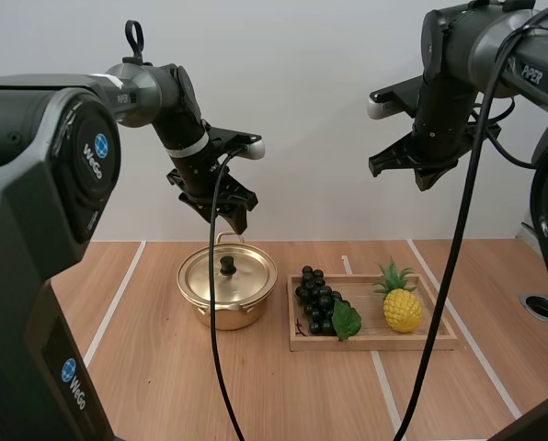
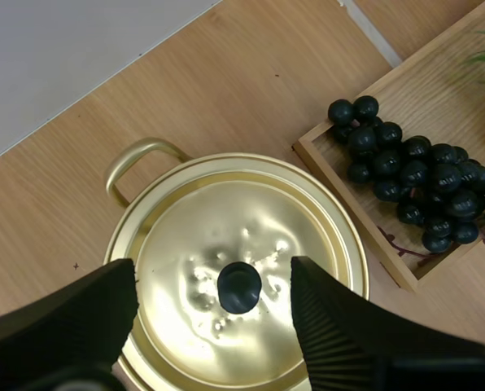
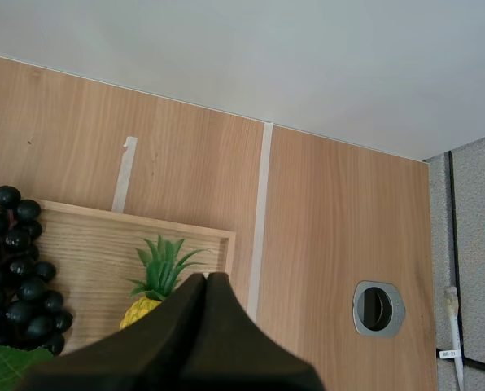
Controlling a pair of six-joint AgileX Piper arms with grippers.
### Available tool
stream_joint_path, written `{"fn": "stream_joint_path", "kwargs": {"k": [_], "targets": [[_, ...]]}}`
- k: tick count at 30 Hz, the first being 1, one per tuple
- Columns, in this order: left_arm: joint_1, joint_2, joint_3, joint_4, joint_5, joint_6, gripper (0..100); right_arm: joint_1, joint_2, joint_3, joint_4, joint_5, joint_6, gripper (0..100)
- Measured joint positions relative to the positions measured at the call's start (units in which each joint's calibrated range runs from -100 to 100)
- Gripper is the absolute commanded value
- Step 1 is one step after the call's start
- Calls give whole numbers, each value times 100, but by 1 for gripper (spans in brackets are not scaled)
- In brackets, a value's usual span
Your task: Open the pot, put the pineapple inside, and close it
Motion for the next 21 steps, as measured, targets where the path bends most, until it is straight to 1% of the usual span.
{"fn": "stream_joint_path", "kwargs": {"k": [11, 21], "targets": [[0, 0, 782, -89, -194, 193, 91, 0, 0, 0, 0, 0, 0, 0], [0, 235, 919, -89, -574, 256, 91, 0, 0, 0, 0, 0, 0, 0]]}}
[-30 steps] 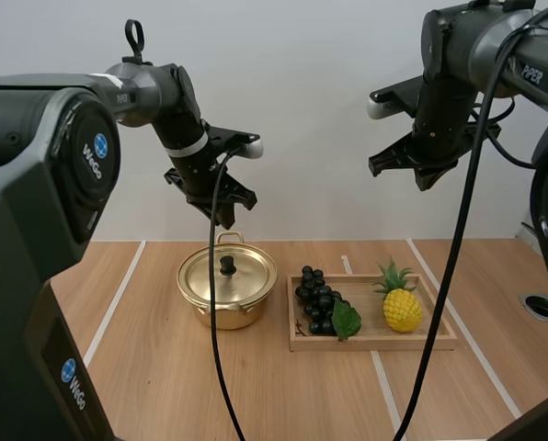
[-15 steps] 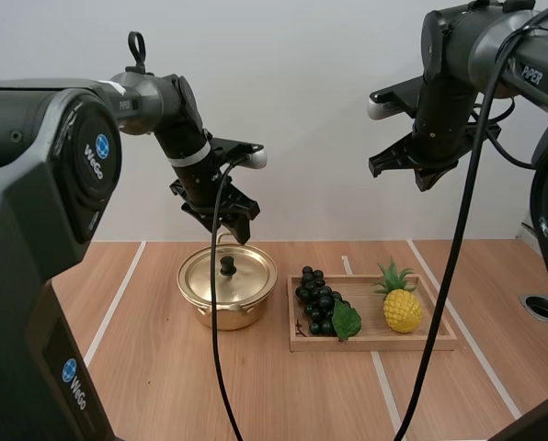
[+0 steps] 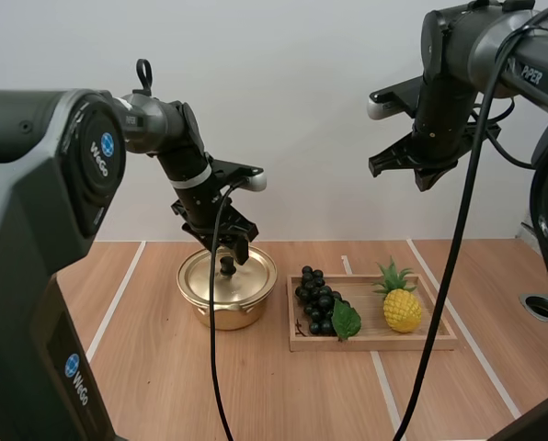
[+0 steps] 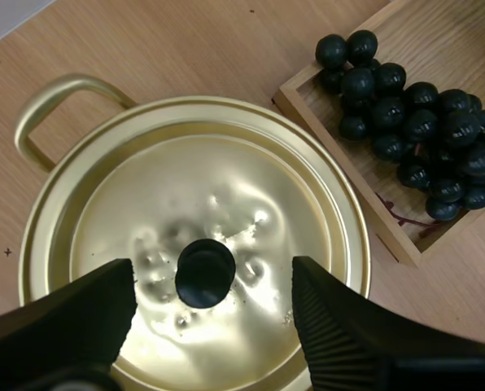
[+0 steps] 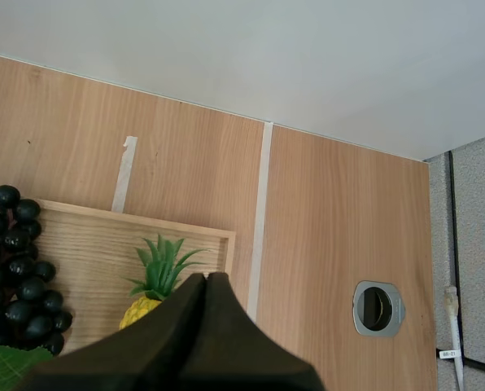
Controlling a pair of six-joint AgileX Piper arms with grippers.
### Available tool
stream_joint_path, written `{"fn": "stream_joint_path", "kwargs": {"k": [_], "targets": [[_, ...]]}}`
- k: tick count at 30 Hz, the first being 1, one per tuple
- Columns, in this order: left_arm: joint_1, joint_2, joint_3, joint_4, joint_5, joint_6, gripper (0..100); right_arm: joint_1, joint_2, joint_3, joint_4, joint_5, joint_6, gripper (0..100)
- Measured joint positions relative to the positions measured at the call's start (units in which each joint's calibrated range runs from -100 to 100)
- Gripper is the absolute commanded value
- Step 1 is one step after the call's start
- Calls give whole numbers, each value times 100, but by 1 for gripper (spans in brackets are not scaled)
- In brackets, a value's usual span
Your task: Open the pot, put the pineapple inside, and close it
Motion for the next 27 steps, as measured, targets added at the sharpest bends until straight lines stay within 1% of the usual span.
{"fn": "stream_joint_path", "kwargs": {"k": [10, 12, 13, 14, 15, 17, 19, 20, 27], "targets": [[0, 456, 3, -9, -272, 0, 90, 0, 0, 0, 0, 0, 0, 0], [0, 456, 3, -9, -341, 0, 87, 0, 0, 0, 0, 0, 0, 0], [0, 456, 3, -9, -365, 0, 83, 0, 0, 0, 0, 0, 0, 0], [0, 465, 3, -9, -381, 0, 76, 0, 0, 0, 0, 0, 0, 0], [0, 465, 3, -9, -408, 0, 66, 0, 0, 0, 0, 0, 0, 0], [0, 480, 3, -9, -433, 0, 42, 0, 0, 0, 0, 0, 0, 0], [0, 480, 3, -9, -433, 3, 12, 0, 0, 0, 0, 0, 0, 0], [0, 486, 3, -20, -399, 3, 0, 0, 0, 0, 0, 0, 0, 0], [0, 474, 3, -20, -382, 46, 0, 0, 0, 0, 0, 0, 0, 0]]}}
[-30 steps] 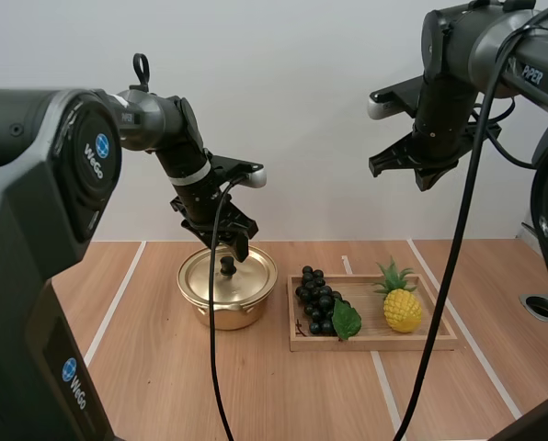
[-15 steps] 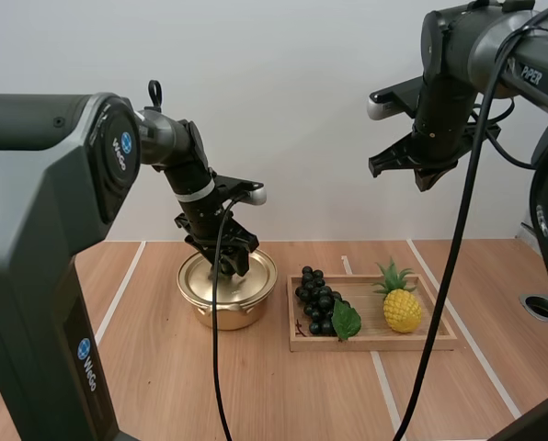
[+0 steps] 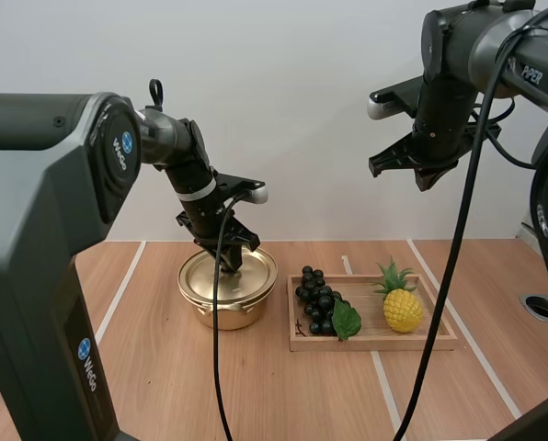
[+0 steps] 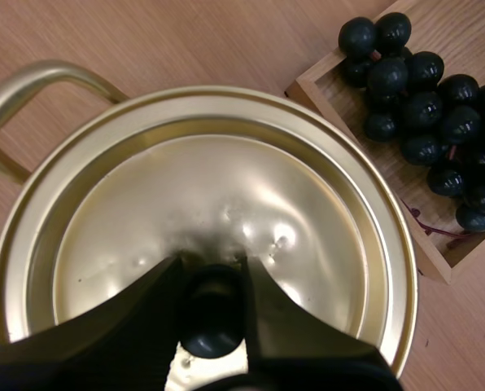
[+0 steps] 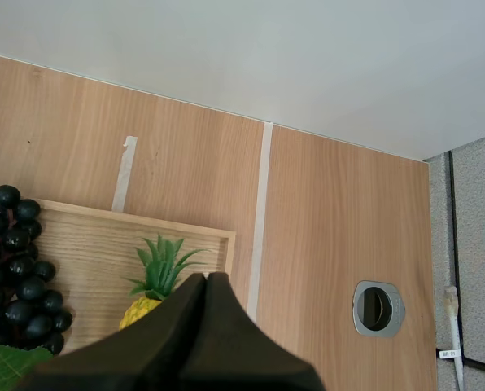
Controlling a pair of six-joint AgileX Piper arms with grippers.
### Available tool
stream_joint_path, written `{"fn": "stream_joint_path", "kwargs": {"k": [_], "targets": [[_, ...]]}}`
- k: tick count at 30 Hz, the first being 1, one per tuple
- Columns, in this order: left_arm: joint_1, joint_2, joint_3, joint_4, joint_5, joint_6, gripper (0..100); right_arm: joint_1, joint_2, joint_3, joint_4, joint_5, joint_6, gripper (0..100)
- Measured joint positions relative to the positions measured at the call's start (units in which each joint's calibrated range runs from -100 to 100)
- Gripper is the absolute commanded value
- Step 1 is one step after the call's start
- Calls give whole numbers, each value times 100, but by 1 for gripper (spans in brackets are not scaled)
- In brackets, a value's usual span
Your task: Open the pot, put the pineapple inside, and close it
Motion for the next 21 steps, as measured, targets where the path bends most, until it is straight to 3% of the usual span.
{"fn": "stream_joint_path", "kwargs": {"k": [7, 15, 21], "targets": [[0, -120, -226, 10, 224, 0, 0, 0, 23, 0, 0, 0, 0, 0], [0, -1159, -801, 10, 257, 15, 0, -32, 428, 33, 0, -23, 0, 0], [0, -1897, -995, 57, -65, 171, 0, -120, 454, 564, -14, -41, 0, 0]]}}
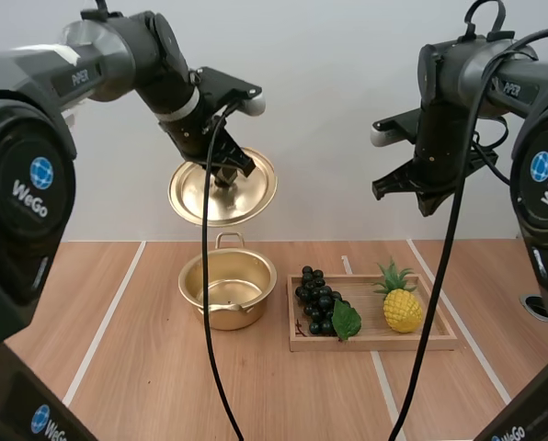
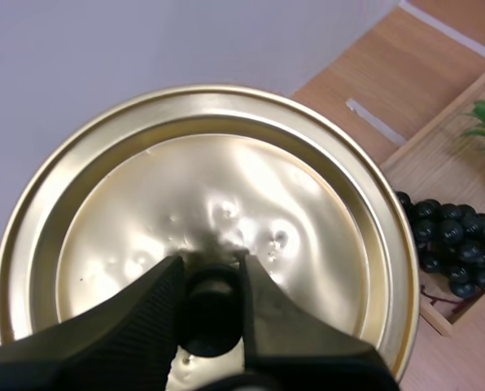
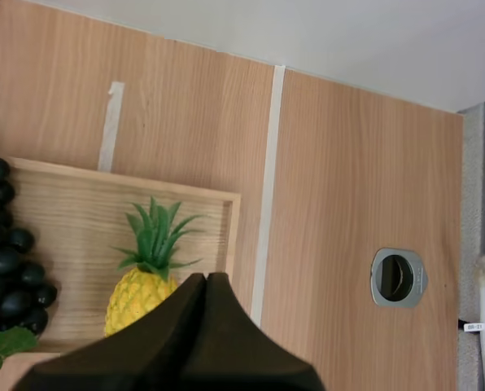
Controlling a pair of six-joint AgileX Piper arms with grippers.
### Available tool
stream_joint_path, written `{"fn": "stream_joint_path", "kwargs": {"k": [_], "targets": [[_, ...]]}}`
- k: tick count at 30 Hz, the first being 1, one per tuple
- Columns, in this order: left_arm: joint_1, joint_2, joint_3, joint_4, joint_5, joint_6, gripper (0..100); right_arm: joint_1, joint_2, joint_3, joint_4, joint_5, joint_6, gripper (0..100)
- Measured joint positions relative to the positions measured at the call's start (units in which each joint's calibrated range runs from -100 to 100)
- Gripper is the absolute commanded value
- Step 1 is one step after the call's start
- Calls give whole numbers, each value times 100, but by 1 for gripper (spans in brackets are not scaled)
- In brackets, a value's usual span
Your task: Open the pot, put the pineapple inside, and close it
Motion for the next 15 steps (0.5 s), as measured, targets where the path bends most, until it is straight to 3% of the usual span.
{"fn": "stream_joint_path", "kwargs": {"k": [6, 12, 15], "targets": [[0, -645, -15, 127, -276, 12, 0, -8, 0, 815, -11, 19, 0, 0], [0, -825, -15, 161, 71, 12, 0, -8, 4, 1211, 1, 19, 0, 59], [0, -870, -15, 161, 230, 12, 0, -8, 4, 1315, 11, -2, 0, 72]]}}
